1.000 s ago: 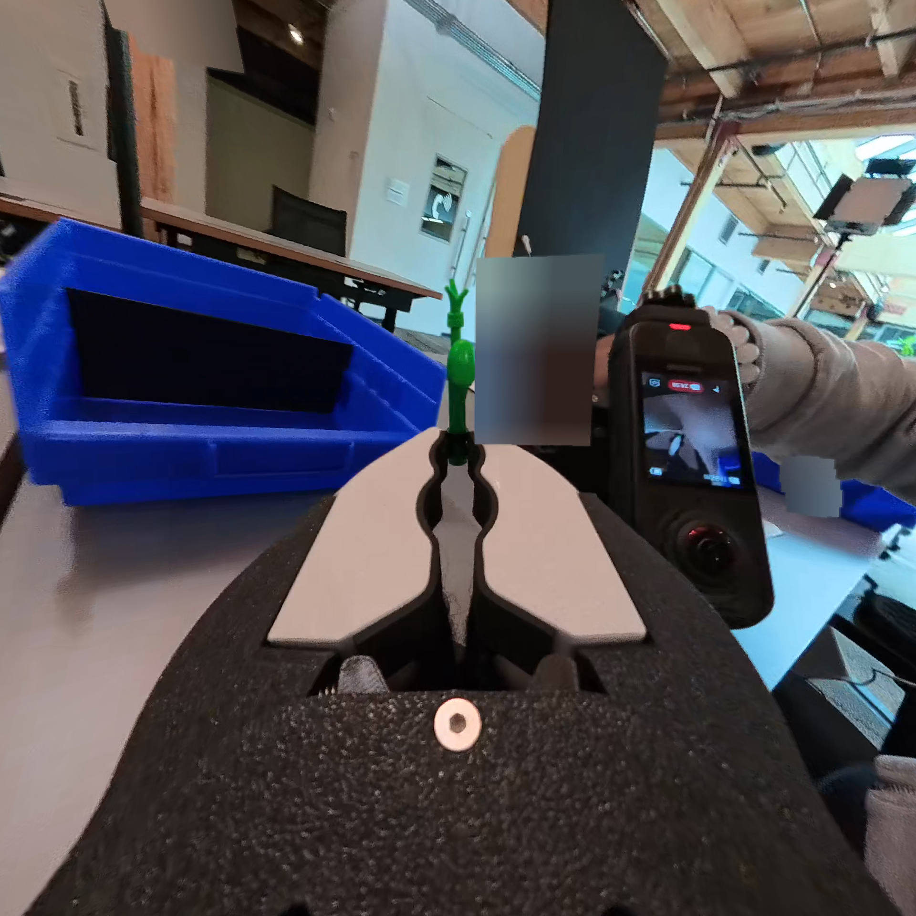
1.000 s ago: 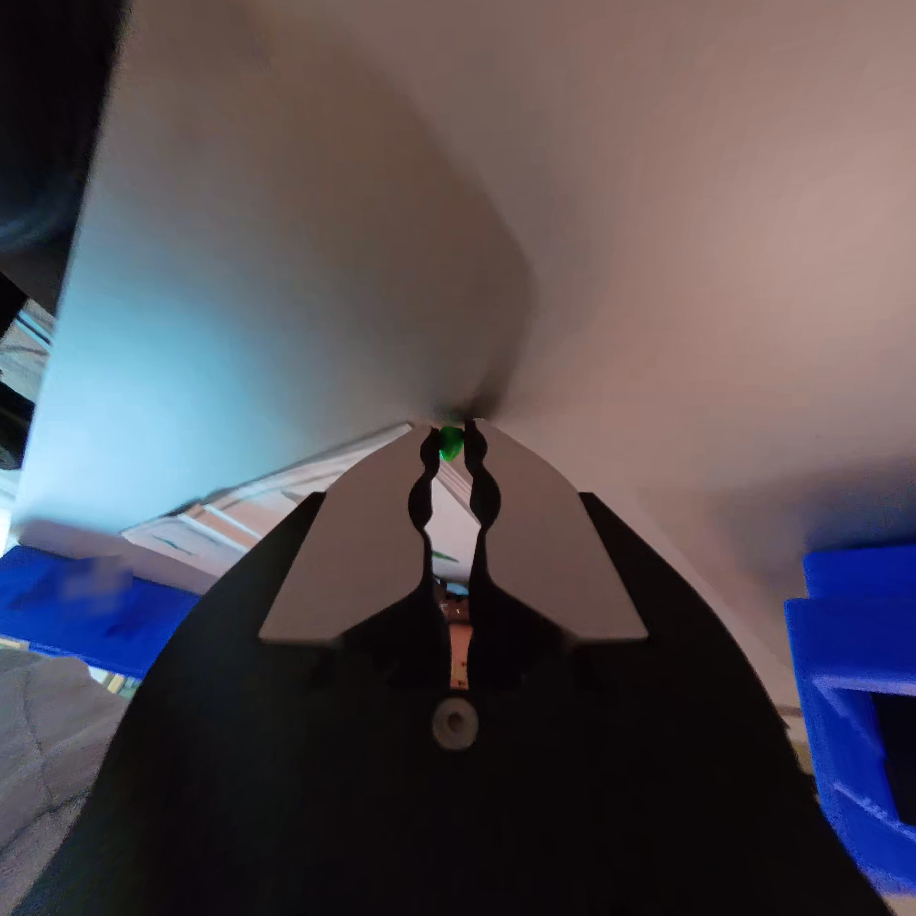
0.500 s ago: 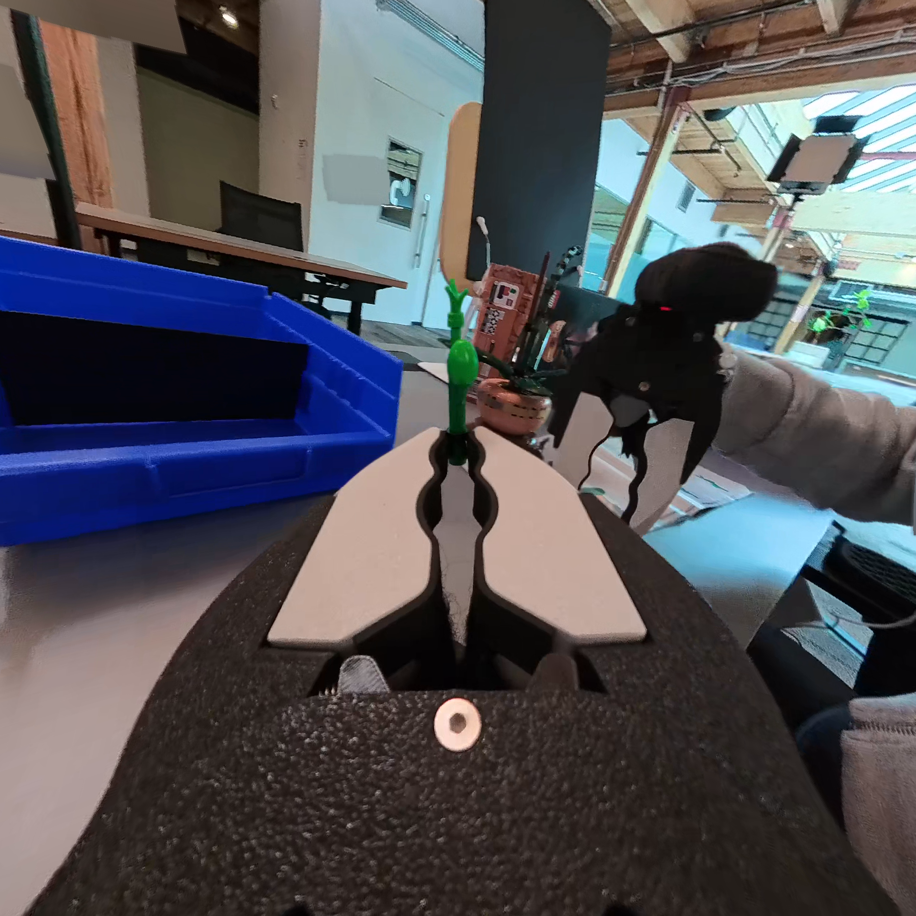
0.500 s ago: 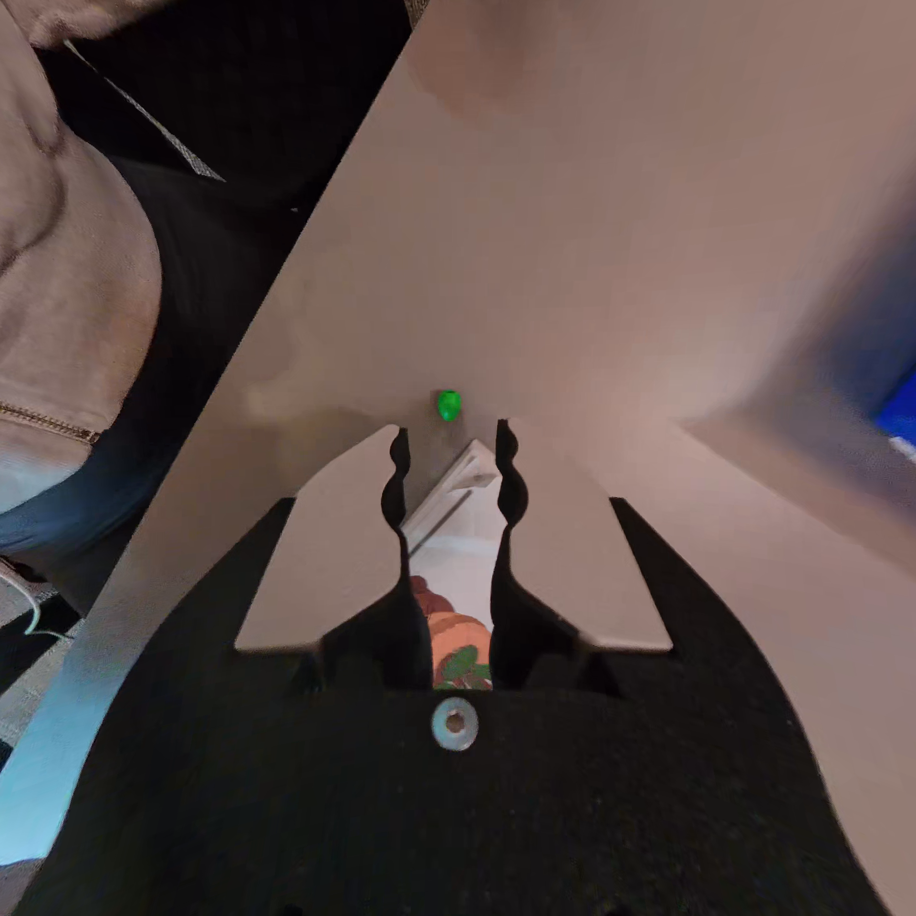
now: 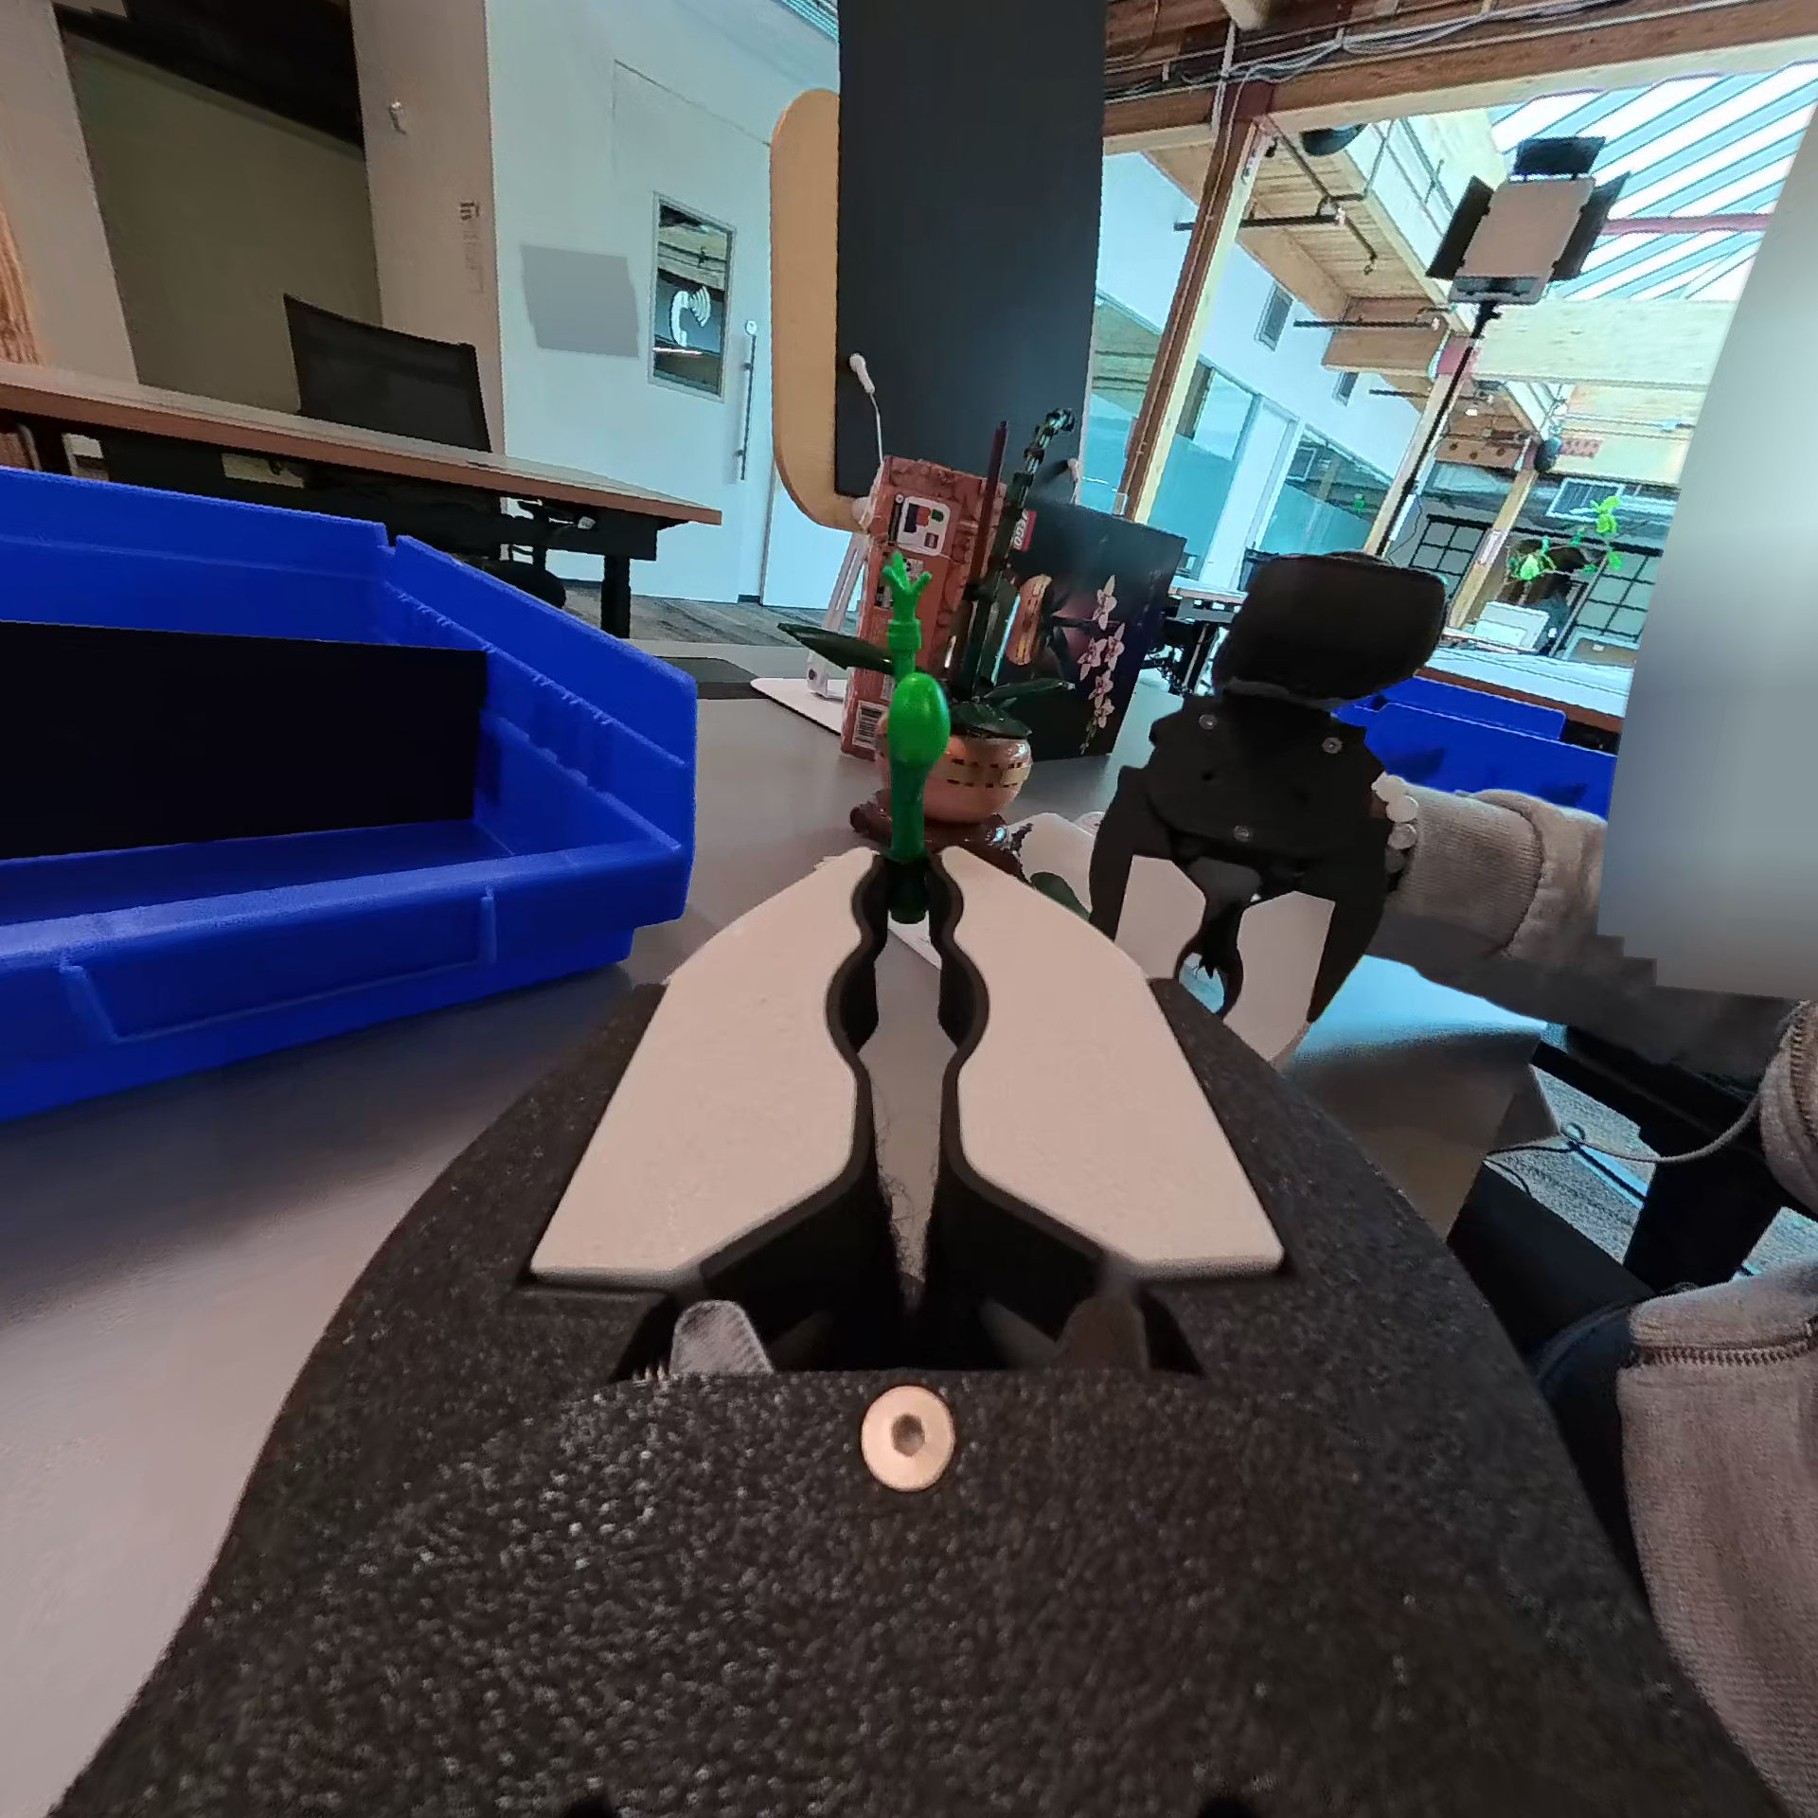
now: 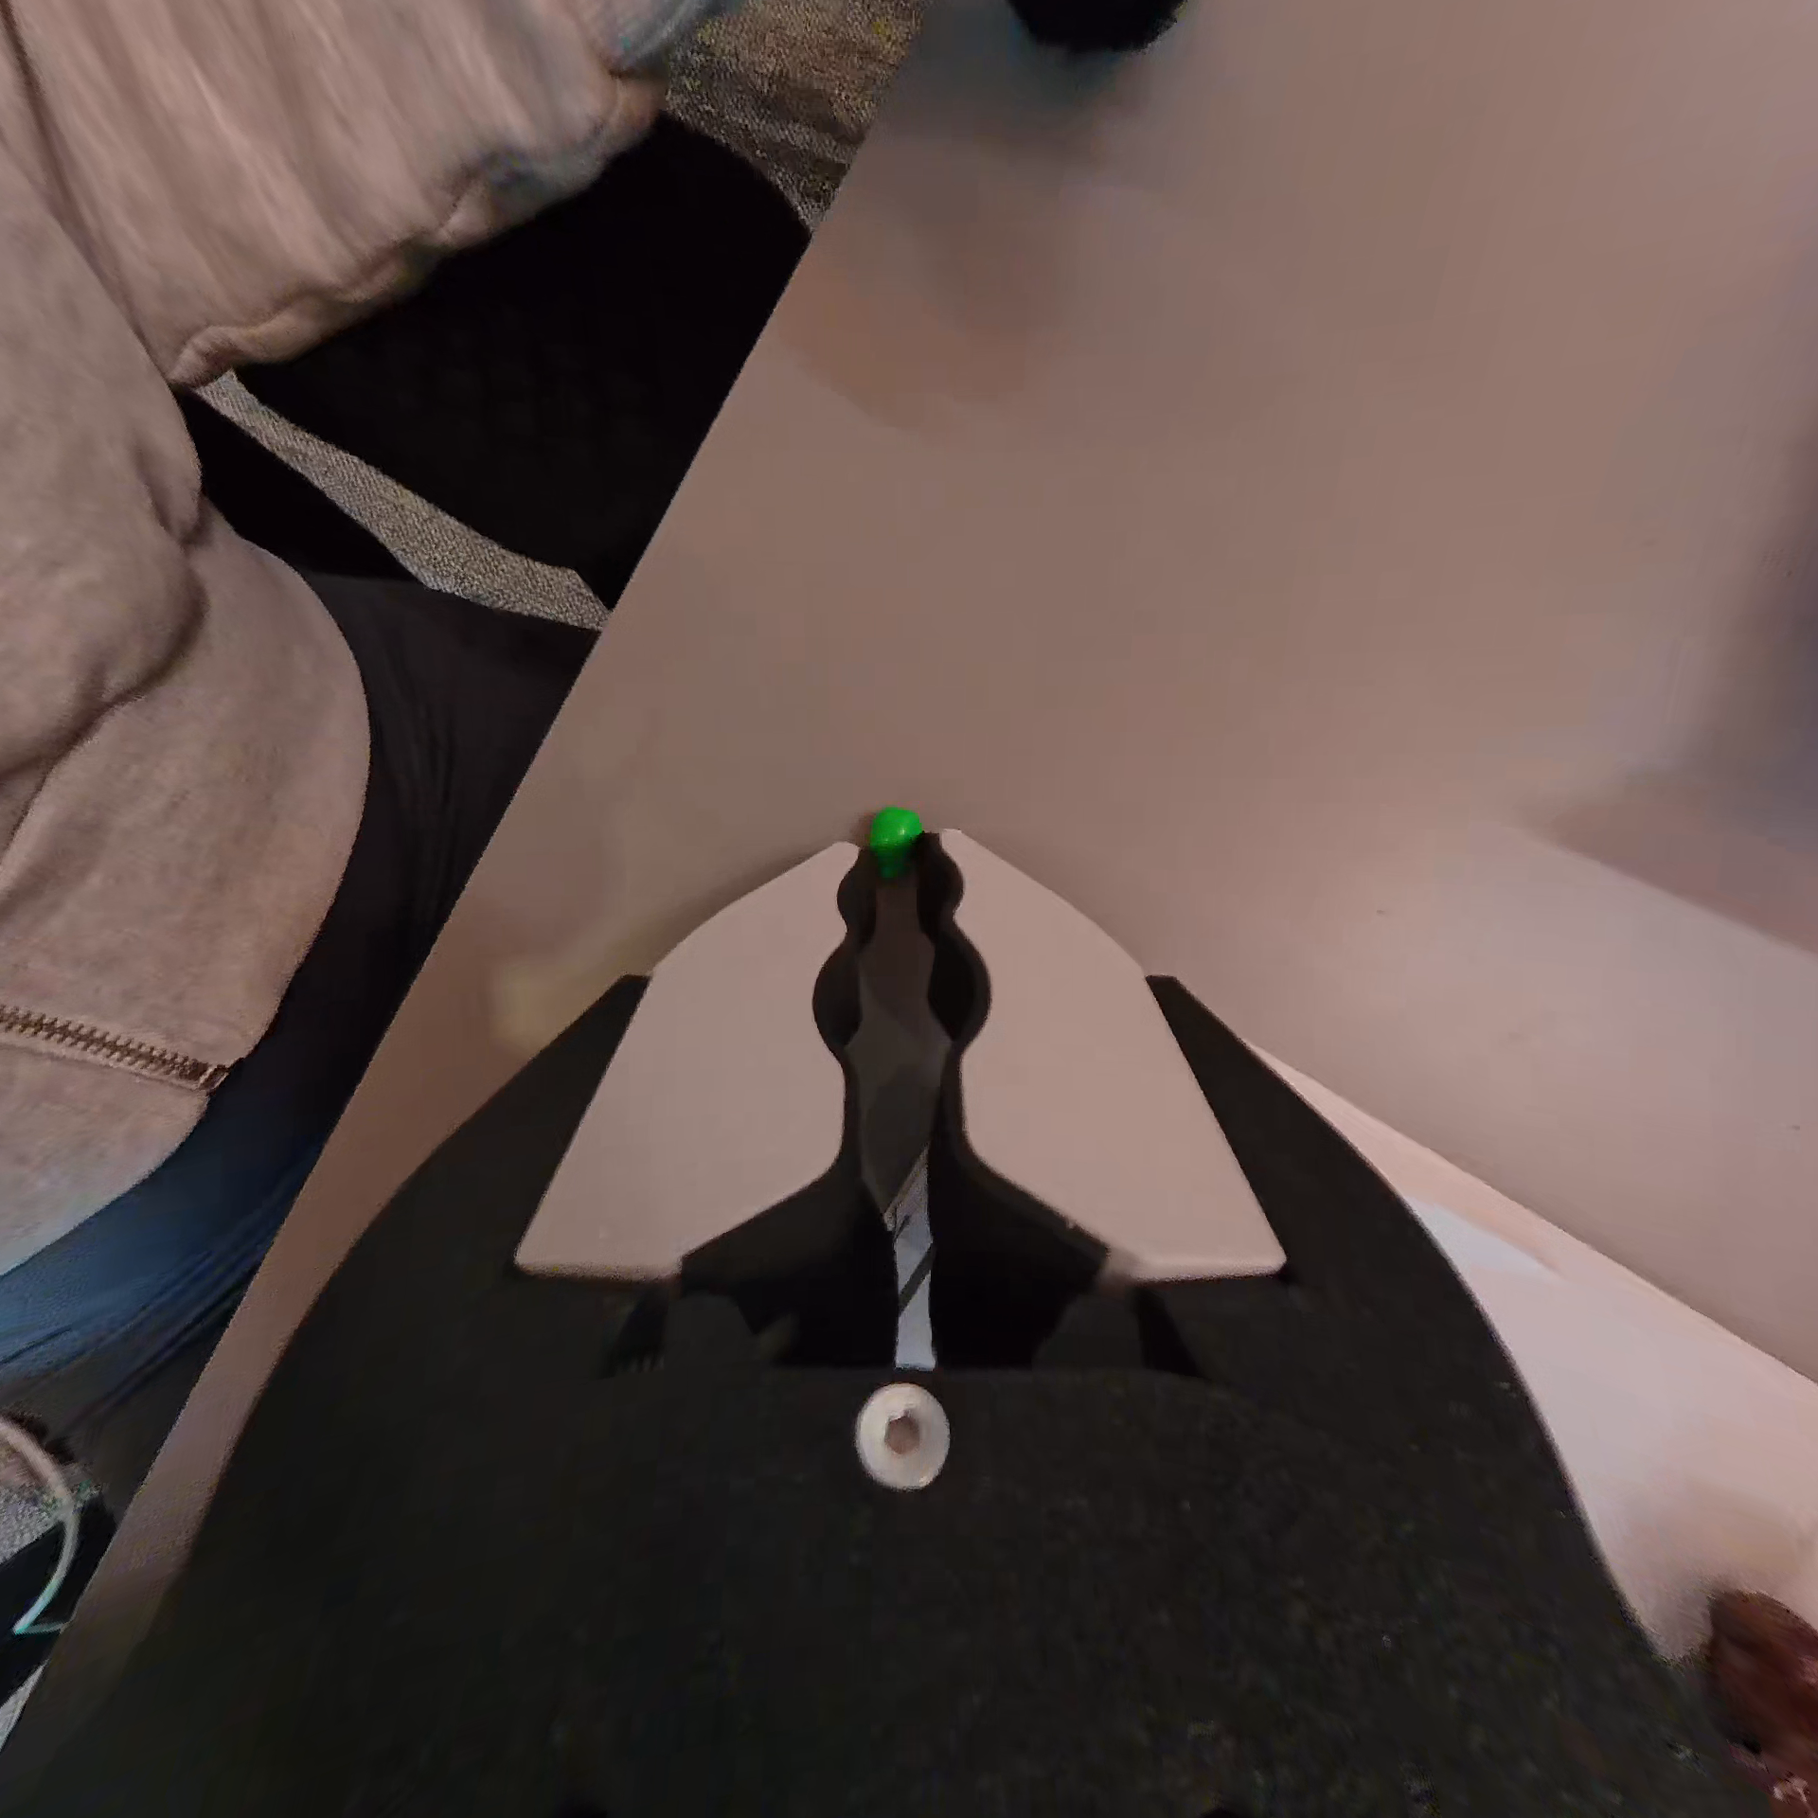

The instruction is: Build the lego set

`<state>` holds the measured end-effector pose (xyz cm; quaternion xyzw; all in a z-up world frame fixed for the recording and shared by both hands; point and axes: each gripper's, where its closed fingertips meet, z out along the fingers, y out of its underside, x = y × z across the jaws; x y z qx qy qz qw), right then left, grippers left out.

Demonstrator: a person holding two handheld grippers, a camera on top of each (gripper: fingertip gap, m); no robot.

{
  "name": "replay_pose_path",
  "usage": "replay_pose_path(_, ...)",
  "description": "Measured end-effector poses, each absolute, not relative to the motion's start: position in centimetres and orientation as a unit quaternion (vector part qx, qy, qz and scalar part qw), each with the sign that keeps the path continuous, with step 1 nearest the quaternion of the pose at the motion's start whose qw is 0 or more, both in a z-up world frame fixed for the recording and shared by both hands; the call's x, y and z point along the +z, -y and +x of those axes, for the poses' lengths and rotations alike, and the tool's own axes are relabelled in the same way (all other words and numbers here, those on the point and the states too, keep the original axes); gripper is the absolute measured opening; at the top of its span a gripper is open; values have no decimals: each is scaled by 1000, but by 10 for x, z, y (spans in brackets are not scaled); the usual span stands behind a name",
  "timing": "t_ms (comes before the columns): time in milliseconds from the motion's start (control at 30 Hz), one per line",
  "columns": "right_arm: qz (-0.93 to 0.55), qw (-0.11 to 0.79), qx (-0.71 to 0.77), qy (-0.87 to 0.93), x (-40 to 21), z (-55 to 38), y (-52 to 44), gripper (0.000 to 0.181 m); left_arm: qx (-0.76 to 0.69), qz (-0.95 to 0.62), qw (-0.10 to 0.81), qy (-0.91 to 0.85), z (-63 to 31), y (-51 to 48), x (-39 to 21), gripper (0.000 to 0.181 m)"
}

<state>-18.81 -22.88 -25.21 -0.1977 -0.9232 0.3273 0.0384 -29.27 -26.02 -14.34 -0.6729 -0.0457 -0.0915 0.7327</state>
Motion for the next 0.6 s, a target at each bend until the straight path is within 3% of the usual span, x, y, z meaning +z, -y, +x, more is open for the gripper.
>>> replay_pose_path(133, -217, 28, 258, 941, -232, -152, 187, 8, -110, -675, 730, 9, -274, 251, -143, 6)
replay_pose_path(333, -385, -120, -133, 906, -214, -10, 8, 8, -163, -674, 717, -70, -215, 215, -136, 6)
replay_pose_path(600, -388, -219, -272, 853, -243, 26, -28, 8, -218, -685, 681, -137, -154, 171, -149, 6)
